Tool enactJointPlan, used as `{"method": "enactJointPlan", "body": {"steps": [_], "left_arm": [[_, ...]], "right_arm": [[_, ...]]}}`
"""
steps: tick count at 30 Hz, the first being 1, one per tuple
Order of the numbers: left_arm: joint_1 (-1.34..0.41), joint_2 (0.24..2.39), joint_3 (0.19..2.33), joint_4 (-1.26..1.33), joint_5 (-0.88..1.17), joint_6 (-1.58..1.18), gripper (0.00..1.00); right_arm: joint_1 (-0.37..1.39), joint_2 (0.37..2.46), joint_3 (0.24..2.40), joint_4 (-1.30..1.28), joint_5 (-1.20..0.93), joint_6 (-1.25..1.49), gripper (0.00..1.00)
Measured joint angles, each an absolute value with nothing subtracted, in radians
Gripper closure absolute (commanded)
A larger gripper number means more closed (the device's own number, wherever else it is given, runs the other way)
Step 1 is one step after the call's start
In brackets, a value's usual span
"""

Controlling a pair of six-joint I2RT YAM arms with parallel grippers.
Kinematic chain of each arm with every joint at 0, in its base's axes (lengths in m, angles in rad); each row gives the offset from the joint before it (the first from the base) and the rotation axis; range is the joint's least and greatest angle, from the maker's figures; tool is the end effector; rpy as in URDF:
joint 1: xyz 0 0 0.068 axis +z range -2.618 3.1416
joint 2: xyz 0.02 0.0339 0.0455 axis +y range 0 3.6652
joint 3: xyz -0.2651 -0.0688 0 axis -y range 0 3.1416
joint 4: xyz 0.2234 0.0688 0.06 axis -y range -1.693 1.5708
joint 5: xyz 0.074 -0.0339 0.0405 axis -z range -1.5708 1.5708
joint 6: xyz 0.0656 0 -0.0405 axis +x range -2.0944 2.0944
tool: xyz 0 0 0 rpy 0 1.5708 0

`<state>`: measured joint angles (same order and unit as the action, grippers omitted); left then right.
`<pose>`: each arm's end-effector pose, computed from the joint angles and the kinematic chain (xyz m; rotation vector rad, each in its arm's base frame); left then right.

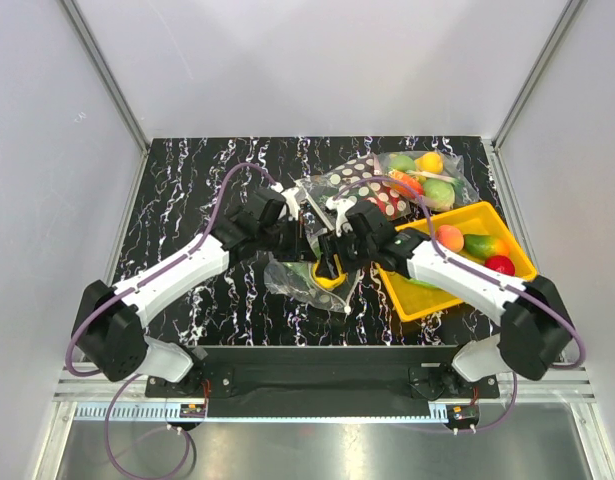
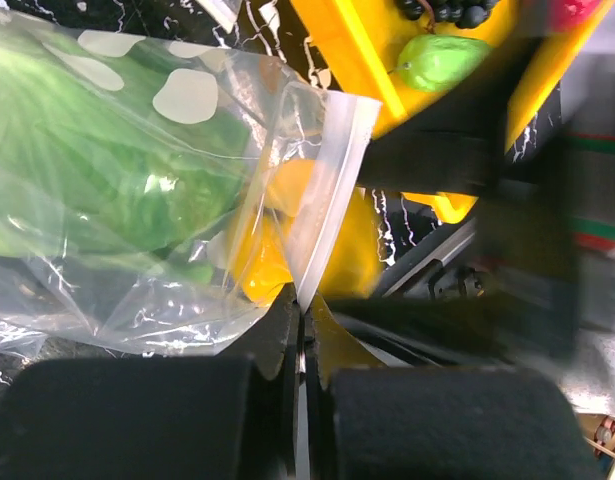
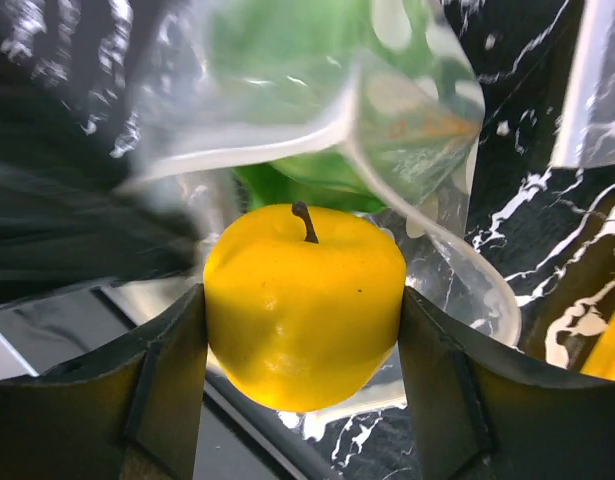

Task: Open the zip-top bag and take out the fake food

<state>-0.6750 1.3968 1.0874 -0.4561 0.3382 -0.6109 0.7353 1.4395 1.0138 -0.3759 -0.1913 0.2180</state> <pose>0.2231 -0.2064 0.2696 0.2632 2.5060 -0.9852 0.2214 0.2171 0.2393 -0.7216 2.3538 0.6666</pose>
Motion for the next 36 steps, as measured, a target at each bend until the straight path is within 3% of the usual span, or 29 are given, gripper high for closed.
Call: {"method": "enactJointPlan", "body": {"steps": [18,27,36], "left_arm": [[-0.603,1.428,1.089,-0.455,0.325,-0.622,1.0],[-0.591,1.415,1.073,-0.468,0.325,-0.617,1.0],[-0.591,1.386,1.064,-0.472,0.325,-0.613,1.0]], "right_arm": [[0.722,1.17,1.118,-0.648,-0.06,0.217,0.8],[0.368,1.175,1.093,-0.631,-0.075,0.166,0.81],[0.232,1.422,1.096,-0.52,-0.099,0.136,0.81]]}}
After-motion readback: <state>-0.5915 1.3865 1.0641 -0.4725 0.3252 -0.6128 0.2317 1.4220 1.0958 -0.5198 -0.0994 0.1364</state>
